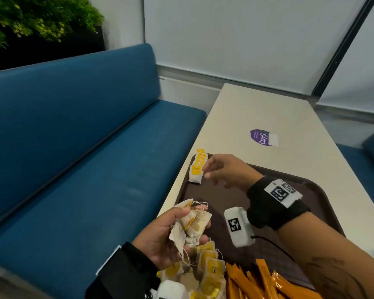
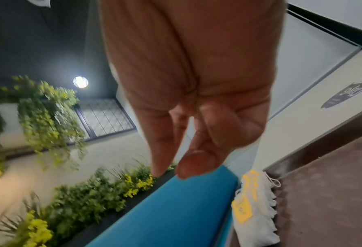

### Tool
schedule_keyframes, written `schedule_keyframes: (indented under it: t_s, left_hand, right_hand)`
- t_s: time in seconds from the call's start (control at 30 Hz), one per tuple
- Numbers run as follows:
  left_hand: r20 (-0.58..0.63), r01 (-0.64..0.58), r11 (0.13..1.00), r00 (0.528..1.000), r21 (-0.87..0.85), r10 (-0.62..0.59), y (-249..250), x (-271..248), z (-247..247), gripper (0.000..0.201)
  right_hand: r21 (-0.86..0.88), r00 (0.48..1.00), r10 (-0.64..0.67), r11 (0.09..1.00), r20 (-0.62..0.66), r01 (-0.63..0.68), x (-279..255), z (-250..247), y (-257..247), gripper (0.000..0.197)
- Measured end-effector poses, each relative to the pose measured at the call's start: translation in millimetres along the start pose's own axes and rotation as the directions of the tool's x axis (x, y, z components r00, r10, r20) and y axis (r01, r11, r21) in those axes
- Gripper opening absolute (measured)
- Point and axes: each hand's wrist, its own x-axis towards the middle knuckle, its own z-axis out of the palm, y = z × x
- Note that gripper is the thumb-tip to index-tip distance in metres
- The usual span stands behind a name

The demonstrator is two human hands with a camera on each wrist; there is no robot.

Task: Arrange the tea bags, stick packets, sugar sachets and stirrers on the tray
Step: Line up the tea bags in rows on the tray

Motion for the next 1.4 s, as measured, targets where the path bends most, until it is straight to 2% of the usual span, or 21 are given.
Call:
schedule_keyframes:
  t_s: [0.1,0.23,0.27,0.33,0.37,0.47,0.57,0.77,0.87,1.0,1.07,1.17,1.3,1.4]
  left_hand:
    - [-0.007,-0.004,1.0,1.0,-0.013,0.004,-6.0,-3.4,10.4,0.052]
    - [0.041,0.01,0.999,0.999,-0.037,-0.009,-19.0,-7.1,23.2,0.077]
    - [0.047,0.015,0.999,0.999,-0.034,-0.013,-21.7,-9.2,27.8,0.075]
    - [0.013,0.019,1.0,1.0,-0.016,-0.019,-27.6,-11.6,33.4,0.048]
    - [0.0,0.025,1.0,1.0,0.007,-0.025,-29.8,-11.6,34.0,0.041]
    - [-0.001,0.062,0.997,0.998,0.045,-0.062,-35.4,-12.2,40.5,0.038]
    - [0.006,0.049,0.999,0.999,0.007,-0.049,-39.4,-12.1,47.6,0.029]
    - [0.002,0.058,0.998,0.998,0.015,-0.058,-43.3,-11.5,45.5,0.032]
    - [-0.003,0.128,0.992,0.992,0.015,-0.128,-43.0,-9.3,41.4,0.033]
    - [0.039,0.164,0.986,0.986,0.027,-0.165,-40.8,-7.2,35.0,0.047]
    - [0.023,0.158,0.987,0.987,0.042,-0.159,-39.0,-7.7,34.4,0.039]
    - [0.021,0.117,0.992,0.993,0.049,-0.118,-35.3,-8.8,32.6,0.024]
    - [0.013,0.135,0.99,0.991,-0.033,-0.134,-30.4,-4.9,25.1,0.027]
    - [0.038,0.176,0.976,0.984,-0.13,-0.172,-24.7,-0.9,16.4,0.026]
  right_hand:
    - [0.142,0.969,-0.126,0.985,0.213,0.097,-40.5,-9.5,-1.1,0.022]
    - [0.2,0.913,-0.262,0.958,0.314,0.206,-80.2,-12.1,4.6,0.037]
    - [0.202,0.904,-0.29,0.951,0.313,0.235,-86.7,-11.6,6.2,0.037]
    - [0.167,0.9,-0.324,0.944,0.292,0.286,-97.5,-11.9,11.2,0.036]
    - [0.138,0.898,-0.334,0.942,0.286,0.306,-101.1,-12.0,13.3,0.037]
    - [0.051,0.893,-0.342,0.938,0.294,0.342,-110.7,-15.3,18.3,0.034]
    - [0.001,0.895,-0.336,0.936,0.294,0.352,-116.3,-20.6,21.6,0.034]
    - [-0.067,0.885,-0.318,0.93,0.341,0.36,-119.0,-29.0,21.4,0.033]
    - [-0.132,0.876,-0.305,0.917,0.374,0.376,-116.5,-28.5,18.5,0.037]
    - [-0.164,0.873,-0.311,0.905,0.376,0.393,-111.8,-24.6,14.4,0.03]
    - [-0.176,0.87,-0.308,0.901,0.384,0.397,-109.4,-24.5,12.8,0.03]
    - [-0.138,0.855,-0.32,0.904,0.408,0.404,-107.7,-28.5,9.1,0.038]
    - [-0.02,0.854,-0.335,0.927,0.399,0.374,-100.1,-37.9,2.8,0.027]
    - [0.184,0.906,-0.311,0.946,0.288,0.267,-82.4,-36.5,-0.5,0.014]
